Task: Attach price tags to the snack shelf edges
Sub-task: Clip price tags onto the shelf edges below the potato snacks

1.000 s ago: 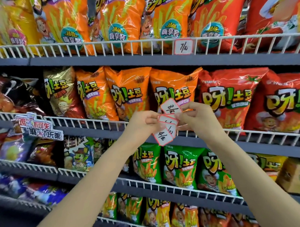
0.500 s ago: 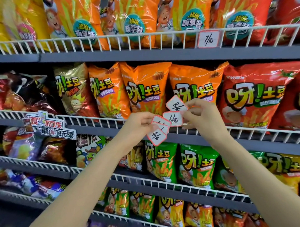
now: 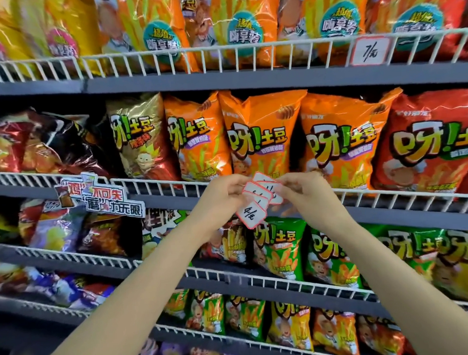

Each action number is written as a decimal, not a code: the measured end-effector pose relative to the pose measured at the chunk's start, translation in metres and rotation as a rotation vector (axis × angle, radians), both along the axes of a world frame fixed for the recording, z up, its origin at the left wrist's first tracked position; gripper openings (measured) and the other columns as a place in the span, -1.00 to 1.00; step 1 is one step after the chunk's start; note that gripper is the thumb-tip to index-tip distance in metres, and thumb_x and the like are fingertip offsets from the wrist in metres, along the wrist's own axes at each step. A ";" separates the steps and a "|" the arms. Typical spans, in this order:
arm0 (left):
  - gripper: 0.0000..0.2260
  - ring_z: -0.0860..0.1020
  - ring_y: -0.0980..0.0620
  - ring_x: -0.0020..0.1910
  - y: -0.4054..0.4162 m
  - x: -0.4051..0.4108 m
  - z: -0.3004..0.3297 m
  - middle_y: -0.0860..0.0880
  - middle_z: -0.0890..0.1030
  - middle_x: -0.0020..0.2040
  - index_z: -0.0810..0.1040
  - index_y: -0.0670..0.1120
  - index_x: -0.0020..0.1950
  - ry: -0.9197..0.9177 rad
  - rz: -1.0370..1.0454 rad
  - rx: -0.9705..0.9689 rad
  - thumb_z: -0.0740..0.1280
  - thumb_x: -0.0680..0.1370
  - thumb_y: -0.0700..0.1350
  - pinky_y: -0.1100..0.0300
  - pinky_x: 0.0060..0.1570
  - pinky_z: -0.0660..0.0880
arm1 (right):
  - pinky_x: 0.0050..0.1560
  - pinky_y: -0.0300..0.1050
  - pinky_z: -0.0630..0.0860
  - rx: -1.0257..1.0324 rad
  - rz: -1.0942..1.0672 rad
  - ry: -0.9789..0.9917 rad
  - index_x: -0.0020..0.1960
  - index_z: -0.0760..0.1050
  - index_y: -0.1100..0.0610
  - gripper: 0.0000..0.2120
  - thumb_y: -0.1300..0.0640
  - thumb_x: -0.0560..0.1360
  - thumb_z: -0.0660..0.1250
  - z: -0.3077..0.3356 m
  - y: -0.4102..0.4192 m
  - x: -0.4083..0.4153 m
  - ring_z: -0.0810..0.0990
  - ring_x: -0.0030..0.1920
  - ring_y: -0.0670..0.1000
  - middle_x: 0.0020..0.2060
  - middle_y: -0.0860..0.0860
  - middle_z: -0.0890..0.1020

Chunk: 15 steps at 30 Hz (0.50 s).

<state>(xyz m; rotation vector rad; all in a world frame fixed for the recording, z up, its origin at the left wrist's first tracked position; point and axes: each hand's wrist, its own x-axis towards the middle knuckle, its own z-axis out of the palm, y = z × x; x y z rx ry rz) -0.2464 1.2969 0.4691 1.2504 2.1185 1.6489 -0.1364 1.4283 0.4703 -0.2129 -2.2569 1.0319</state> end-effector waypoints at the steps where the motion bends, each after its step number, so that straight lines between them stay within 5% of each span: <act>1: -0.76 0.56 0.14 -0.05 -0.003 -0.003 -0.001 0.05 0.60 -0.07 0.52 -0.07 0.15 0.011 -0.005 -0.021 0.31 0.53 -0.29 0.30 -0.08 0.50 | -0.37 -0.25 0.60 0.007 0.014 -0.022 -0.04 0.55 0.21 -0.85 0.25 0.57 0.21 -0.001 -0.003 -0.002 0.67 -0.32 -0.06 -0.21 0.09 0.67; 6: -0.84 0.58 0.13 -0.09 -0.019 -0.015 -0.018 -0.03 0.62 -0.05 0.56 -0.15 0.09 0.001 -0.015 -0.152 0.32 0.52 -0.26 0.41 -0.18 0.51 | -0.34 -0.28 0.58 0.065 0.076 -0.233 0.06 0.54 0.14 -0.80 0.23 0.60 0.14 -0.009 -0.014 -0.010 0.65 -0.27 -0.15 -0.19 0.04 0.66; 10: -0.91 0.59 0.03 0.02 -0.028 -0.023 -0.028 -0.08 0.64 0.02 0.56 -0.09 0.00 -0.023 -0.016 -0.233 0.33 0.52 -0.22 0.17 0.07 0.51 | -0.32 -0.20 0.61 0.156 0.015 -0.282 0.12 0.51 0.16 -0.79 0.21 0.60 0.12 -0.020 -0.021 -0.018 0.67 -0.25 -0.14 -0.12 0.07 0.66; 15: -0.92 0.57 -0.04 0.06 -0.026 -0.029 -0.030 -0.10 0.62 0.05 0.53 -0.11 0.01 0.017 0.055 -0.296 0.31 0.53 -0.23 0.17 -0.05 0.46 | -0.34 -0.14 0.57 0.152 -0.119 -0.238 0.01 0.47 0.17 -0.86 0.19 0.60 0.14 -0.028 -0.023 -0.027 0.67 -0.31 -0.07 -0.20 0.10 0.64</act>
